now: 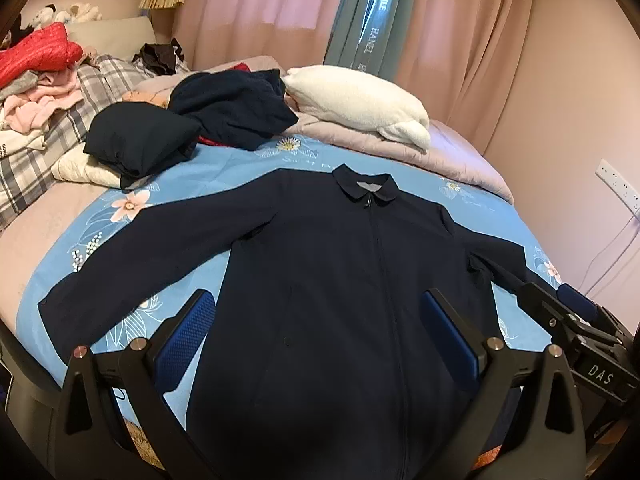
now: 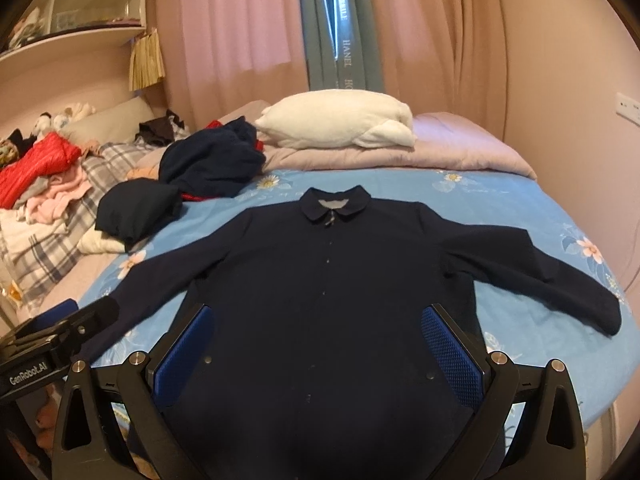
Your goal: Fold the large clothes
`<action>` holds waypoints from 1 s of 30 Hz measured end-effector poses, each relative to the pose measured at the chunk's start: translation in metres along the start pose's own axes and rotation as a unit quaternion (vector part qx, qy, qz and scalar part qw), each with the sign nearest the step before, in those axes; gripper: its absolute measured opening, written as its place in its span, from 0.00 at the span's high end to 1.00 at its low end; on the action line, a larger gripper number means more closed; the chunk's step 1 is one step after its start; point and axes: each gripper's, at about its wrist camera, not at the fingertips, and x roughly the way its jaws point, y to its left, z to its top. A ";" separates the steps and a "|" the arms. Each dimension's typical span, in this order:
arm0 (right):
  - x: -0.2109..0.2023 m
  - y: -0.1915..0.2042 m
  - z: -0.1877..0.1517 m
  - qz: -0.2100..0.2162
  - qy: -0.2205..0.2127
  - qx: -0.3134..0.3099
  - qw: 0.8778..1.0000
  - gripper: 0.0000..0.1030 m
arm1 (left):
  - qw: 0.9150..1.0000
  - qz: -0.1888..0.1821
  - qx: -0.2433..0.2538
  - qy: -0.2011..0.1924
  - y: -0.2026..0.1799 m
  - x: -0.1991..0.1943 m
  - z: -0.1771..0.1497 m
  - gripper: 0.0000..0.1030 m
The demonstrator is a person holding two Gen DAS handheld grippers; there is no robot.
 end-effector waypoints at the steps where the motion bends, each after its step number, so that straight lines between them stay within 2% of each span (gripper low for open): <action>1: 0.001 0.001 0.000 0.000 0.000 -0.001 1.000 0.01 | 1.000 0.001 -0.002 0.000 0.002 0.001 0.001 0.01; 12: 0.013 0.005 -0.004 0.005 0.021 -0.004 1.000 0.01 | 1.000 0.011 -0.010 -0.010 0.007 0.003 0.002 0.01; 30: 0.014 0.001 0.002 0.022 0.012 -0.005 1.000 0.01 | 1.000 0.008 0.001 -0.005 -0.001 0.014 0.006 0.01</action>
